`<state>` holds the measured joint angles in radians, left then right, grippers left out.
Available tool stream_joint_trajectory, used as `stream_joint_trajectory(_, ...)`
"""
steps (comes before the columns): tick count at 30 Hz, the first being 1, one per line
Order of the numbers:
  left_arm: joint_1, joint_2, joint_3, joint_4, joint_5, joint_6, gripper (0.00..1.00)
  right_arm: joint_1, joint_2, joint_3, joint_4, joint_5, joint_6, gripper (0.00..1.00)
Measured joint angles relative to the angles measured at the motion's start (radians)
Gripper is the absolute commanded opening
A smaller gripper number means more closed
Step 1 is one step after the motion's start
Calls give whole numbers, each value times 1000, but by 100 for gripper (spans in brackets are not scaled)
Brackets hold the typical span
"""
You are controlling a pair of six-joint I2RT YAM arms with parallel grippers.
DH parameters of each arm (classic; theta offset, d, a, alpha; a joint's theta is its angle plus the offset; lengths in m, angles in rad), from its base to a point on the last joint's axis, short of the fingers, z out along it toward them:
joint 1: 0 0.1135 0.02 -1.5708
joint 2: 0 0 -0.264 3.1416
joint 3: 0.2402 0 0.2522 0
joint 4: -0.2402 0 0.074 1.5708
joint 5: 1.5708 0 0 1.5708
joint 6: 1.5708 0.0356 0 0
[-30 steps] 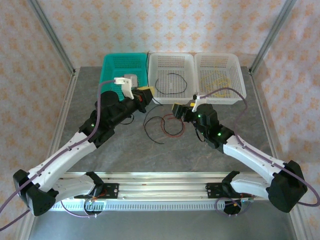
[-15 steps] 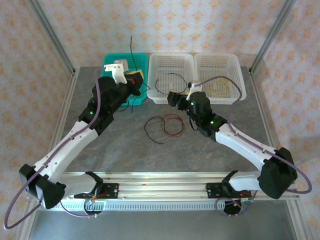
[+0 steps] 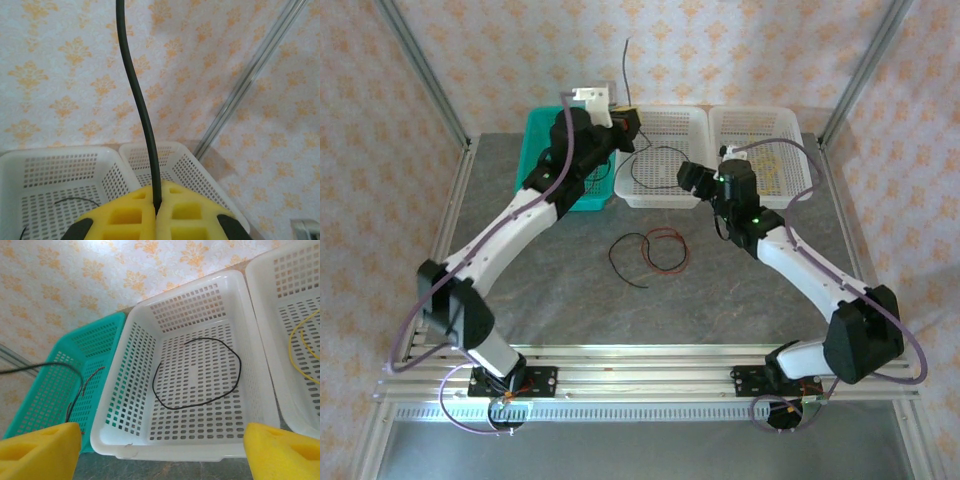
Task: Untangle the cables
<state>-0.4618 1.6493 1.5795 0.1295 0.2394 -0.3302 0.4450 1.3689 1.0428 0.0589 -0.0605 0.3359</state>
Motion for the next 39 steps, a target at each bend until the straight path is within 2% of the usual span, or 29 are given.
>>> stream_joint_trajectory(9, 18, 367, 344, 2, 35, 10, 0, -66, 43, 1, 4, -38, 0, 84)
stream_joint_trajectory(16, 24, 613, 555, -11, 50, -17, 0, -124, 192, 81, 20, -92, 0, 83)
stream_joint_trajectory(21, 26, 723, 650, -13, 53, -49, 0, -150, 279, 174, 26, -119, 0, 83)
stream_joint_trajectory(28, 26, 791, 679, -17, 30, -89, 0, -154, 318, 225, 24, -142, 0, 83)
stream_joint_trajectory(32, 26, 810, 679, -41, 14, -95, 16, -154, 318, 225, 18, -146, 1, 83)
stream_joint_trajectory(39, 26, 821, 679, -100, -5, -106, 57, -154, 315, 225, 5, -146, 0, 83)
